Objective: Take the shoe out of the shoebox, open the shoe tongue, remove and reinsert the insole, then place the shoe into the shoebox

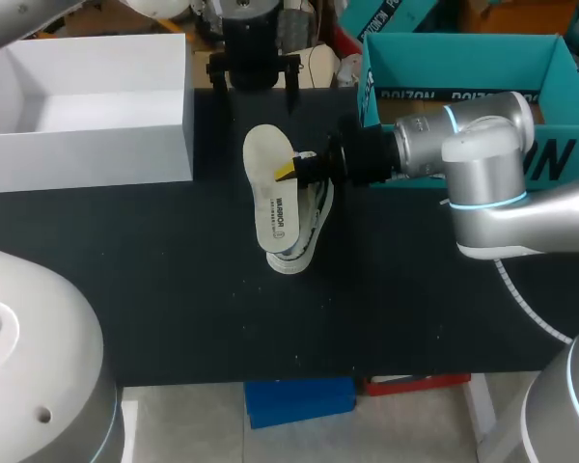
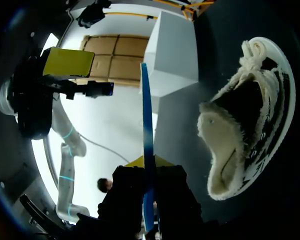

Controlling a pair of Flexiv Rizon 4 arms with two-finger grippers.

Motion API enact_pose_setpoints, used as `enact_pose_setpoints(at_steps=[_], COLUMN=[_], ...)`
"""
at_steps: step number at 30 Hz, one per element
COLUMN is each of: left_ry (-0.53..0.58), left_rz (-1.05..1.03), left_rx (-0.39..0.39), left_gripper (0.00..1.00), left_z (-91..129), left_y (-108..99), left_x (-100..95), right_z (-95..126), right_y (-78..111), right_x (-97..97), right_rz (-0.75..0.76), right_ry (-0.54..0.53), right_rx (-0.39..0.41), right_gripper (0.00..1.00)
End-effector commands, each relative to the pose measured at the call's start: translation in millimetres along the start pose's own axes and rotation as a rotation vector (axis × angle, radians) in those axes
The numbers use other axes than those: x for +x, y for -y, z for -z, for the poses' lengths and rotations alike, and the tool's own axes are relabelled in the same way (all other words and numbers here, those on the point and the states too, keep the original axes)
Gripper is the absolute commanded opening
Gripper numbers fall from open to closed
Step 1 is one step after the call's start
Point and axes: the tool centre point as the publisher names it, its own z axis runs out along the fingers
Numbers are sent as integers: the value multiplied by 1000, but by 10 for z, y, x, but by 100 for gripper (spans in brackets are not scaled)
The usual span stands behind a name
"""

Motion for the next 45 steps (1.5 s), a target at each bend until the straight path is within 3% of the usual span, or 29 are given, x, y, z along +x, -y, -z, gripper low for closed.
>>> enact_pose_setpoints(at_steps=[1,13,32,36,40,45], left_ry=[2,9,53,192,464,673], left_rz=[-9,-24,-72,-95,-136,-171], left_rx=[-36,-53,-4,79,224,296], left_gripper=[100,100,100,100,100,100], left_z=[120,254,134,138,174,143], left_y=[269,837,1526,1567,1577,1576], left_x=[42,37,-28,43,173,278], right_z=[0,0,0,0,0,0], right_y=[1,1,1,1,1,1], right_x=[3,3,3,3,3,3], right_rz=[-1,-1,-1,-1,-1,-1], right_ry=[3,3,3,3,3,3], right_rx=[1,1,1,1,1,1], right_gripper=[0,0,0,0,0,0])
